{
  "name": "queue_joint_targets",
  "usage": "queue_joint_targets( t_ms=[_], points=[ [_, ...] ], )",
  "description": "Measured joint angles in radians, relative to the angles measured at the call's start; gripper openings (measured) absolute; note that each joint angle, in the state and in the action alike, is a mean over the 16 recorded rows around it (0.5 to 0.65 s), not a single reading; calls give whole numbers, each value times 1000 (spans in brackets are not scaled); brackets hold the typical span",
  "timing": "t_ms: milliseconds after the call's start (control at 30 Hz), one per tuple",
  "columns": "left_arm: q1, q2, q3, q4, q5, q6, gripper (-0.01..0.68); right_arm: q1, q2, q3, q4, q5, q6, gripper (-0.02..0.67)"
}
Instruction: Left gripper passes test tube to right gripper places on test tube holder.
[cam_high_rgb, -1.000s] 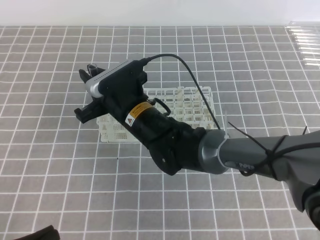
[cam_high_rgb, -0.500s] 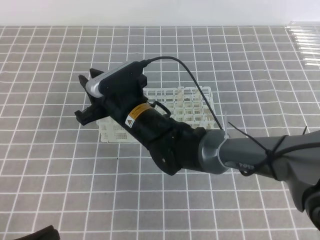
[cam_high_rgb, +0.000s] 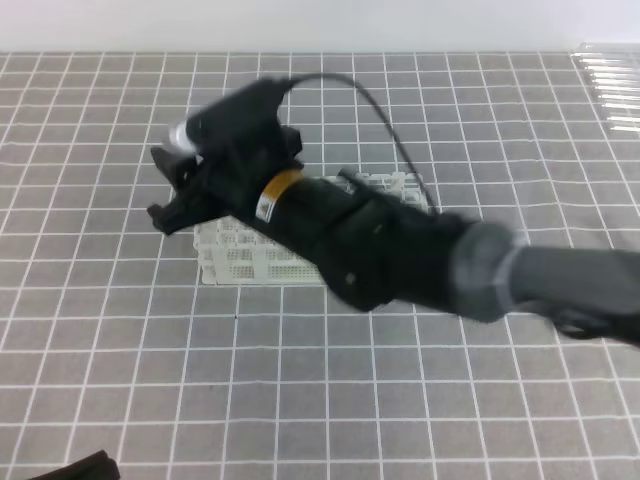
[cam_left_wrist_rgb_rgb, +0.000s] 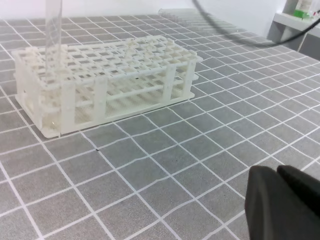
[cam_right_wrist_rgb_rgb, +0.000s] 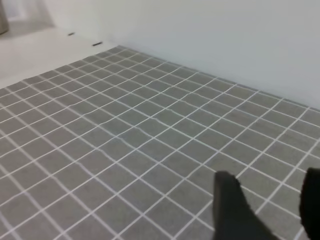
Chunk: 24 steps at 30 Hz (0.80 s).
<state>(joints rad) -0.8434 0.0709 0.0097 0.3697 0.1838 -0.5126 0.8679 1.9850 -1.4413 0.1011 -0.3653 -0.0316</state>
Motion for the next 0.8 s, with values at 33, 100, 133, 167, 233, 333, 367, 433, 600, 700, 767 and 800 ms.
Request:
queue_joint_targets(
  t_ms=[33,100,133,167,233,333,367,433,600,700,767,800],
  points=[
    [0,0,0,0,0,0,0,0,-25,1,0,41,0,23],
    [0,0,-1,0,1,0,0,0,-80,2,0,128,0,19],
    [0,-1,-2,0,1,0,0,0,-108,3,0,171,0,17],
    [0,0,-2,0,1,0,0,0,-137,4,0,213,0,15],
    [0,-1,-3,0,2,0,0,0,-197,12,-1,288,0,11],
    [-1,-2,-4,-1,3,0,0,0,-294,41,-1,375,0,5],
    [-1,-2,-5,-1,4,0,0,0,-328,56,-1,397,0,4],
    [-1,-2,-6,-1,4,0,0,0,-396,91,-1,431,-1,1],
    [-1,-2,-5,-1,3,0,0,0,-577,217,-1,486,-1,-1],
    [-1,-2,-4,-1,3,0,0,0,-686,309,0,519,-2,-1],
    [-1,-2,-5,-1,3,0,0,0,-756,368,1,548,-2,-1],
    [-1,-2,-5,-1,3,0,0,0,-787,394,1,567,-2,-1]
  ],
)
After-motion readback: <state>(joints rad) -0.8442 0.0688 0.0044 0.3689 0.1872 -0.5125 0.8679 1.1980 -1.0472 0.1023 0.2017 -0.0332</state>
